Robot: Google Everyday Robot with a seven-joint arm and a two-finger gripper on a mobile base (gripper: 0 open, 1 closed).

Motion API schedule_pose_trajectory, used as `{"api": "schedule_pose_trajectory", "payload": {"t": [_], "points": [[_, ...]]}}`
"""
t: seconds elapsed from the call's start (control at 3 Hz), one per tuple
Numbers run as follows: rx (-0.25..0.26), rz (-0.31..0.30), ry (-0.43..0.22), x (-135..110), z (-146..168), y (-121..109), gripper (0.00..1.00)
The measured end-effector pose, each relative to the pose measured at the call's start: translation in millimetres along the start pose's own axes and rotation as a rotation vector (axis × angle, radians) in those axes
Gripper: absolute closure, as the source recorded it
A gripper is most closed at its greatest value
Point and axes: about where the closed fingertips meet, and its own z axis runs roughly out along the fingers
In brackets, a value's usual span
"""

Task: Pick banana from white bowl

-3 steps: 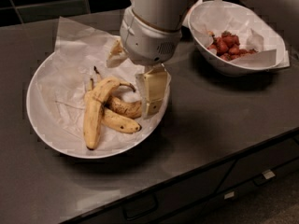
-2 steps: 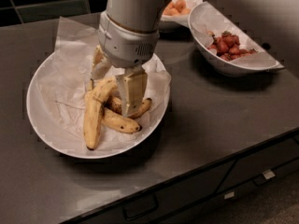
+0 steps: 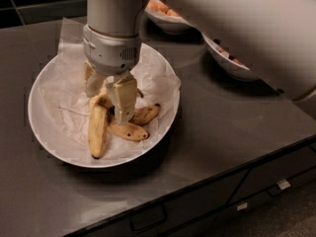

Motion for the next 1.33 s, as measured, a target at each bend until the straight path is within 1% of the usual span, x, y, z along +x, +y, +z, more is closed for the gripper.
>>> {"api": "schedule_pose_trajectory", "payload": {"t": [0.33,0.67,1.0,1.33], "points": [[-0.026,-0.001,-0.009,3.1,7.9,-6.8,0.42],[-0.035,-0.001,-0.006,4.3,11.5,-13.1,0.42],[-0.037,-0.005,0.001,4.0,13.6,-16.9,0.45],[-0.031,-0.032,0.015,-5.4,11.1,-21.0,0.43]]}}
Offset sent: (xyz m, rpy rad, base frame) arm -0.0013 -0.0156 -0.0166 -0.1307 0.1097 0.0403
